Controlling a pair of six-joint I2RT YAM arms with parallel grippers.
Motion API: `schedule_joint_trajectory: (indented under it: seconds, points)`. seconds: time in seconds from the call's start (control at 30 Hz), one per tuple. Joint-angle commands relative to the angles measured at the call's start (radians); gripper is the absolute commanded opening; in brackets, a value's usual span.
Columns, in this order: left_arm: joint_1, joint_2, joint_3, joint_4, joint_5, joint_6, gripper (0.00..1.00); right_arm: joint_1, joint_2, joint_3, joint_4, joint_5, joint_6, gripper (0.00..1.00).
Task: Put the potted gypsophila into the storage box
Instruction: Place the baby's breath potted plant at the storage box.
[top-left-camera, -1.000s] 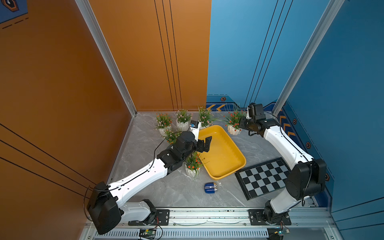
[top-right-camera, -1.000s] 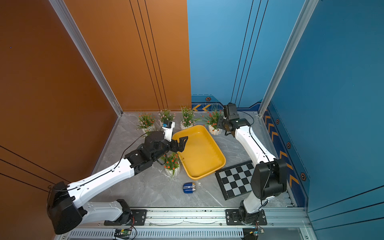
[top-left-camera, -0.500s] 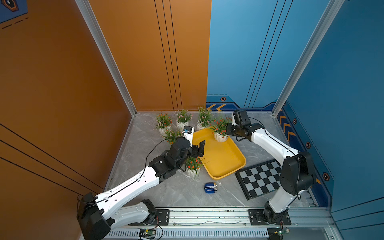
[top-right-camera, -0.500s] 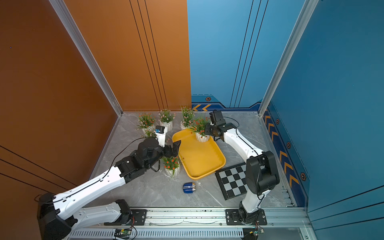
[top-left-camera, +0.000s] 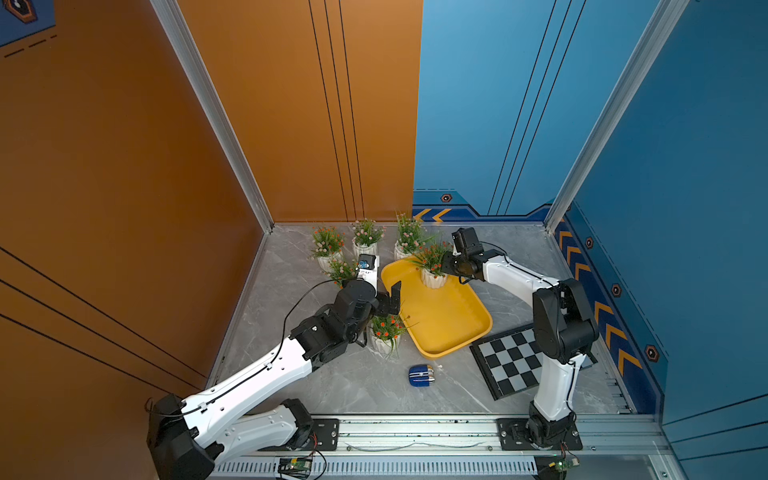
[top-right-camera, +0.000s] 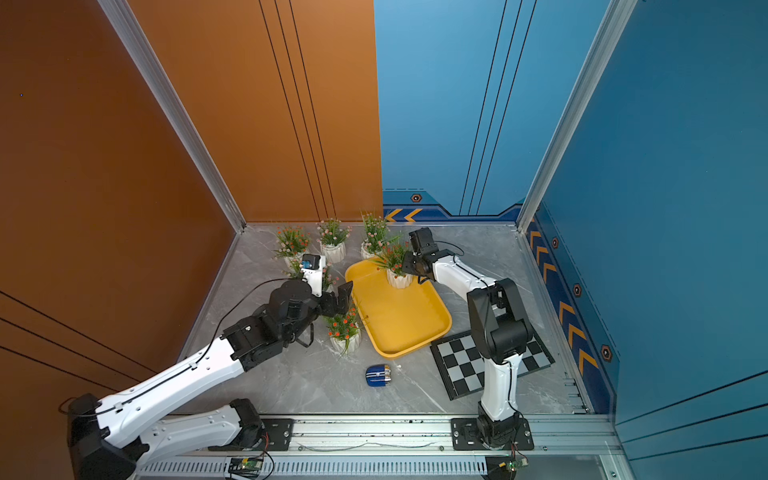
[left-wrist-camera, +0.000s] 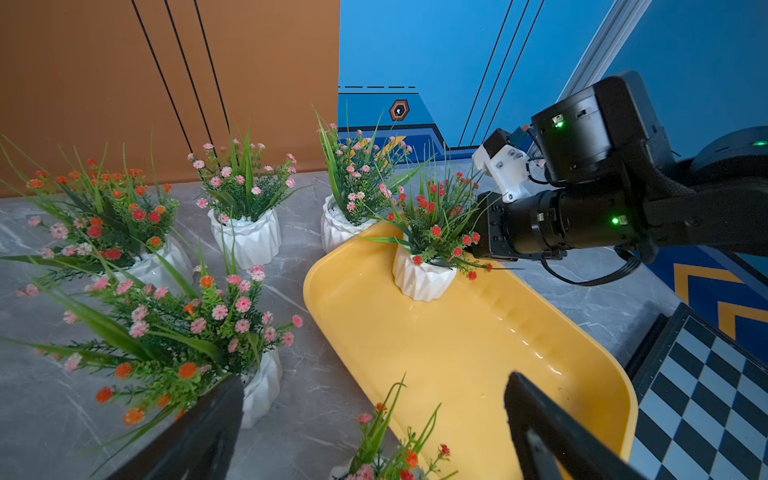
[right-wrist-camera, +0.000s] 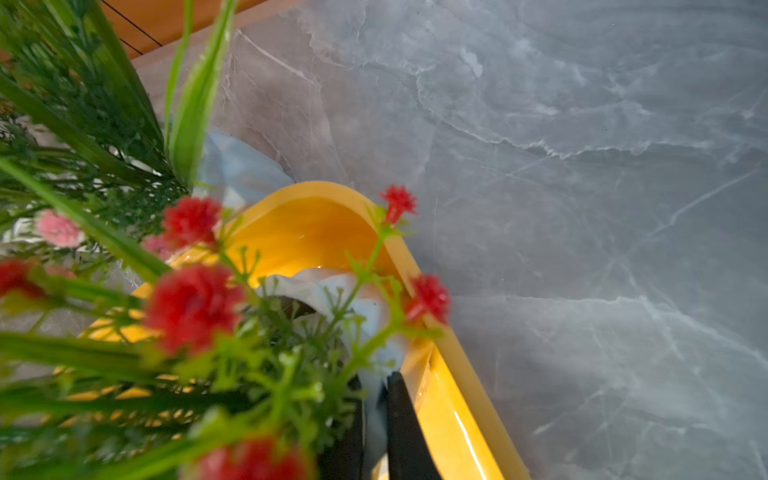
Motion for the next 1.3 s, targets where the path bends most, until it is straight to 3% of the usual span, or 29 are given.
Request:
schedule_joint_trajectory:
  seconds: [0.0,0.83,1.03,1.27]
  points:
    - [0.01,0.019,-0.012,-0.021,-0.02,-0.015,0.98,0.003,0.009,0.048,0.081,0.047,0.018,0.0]
    - [0.042,0.18,0.105,-0.024,0.045,0.01,0.98,-0.122,-0.005,-0.018,0.098,0.096,0.011,0.03]
    - [0.044,0.173,0.107,-0.027,0.046,0.011,0.98,-0.14,-0.02,-0.016,0.103,0.091,0.024,0.27]
    - [0.042,0.158,0.104,-0.035,0.054,0.015,0.98,-0.151,-0.097,-0.019,0.103,0.106,0.011,0.4]
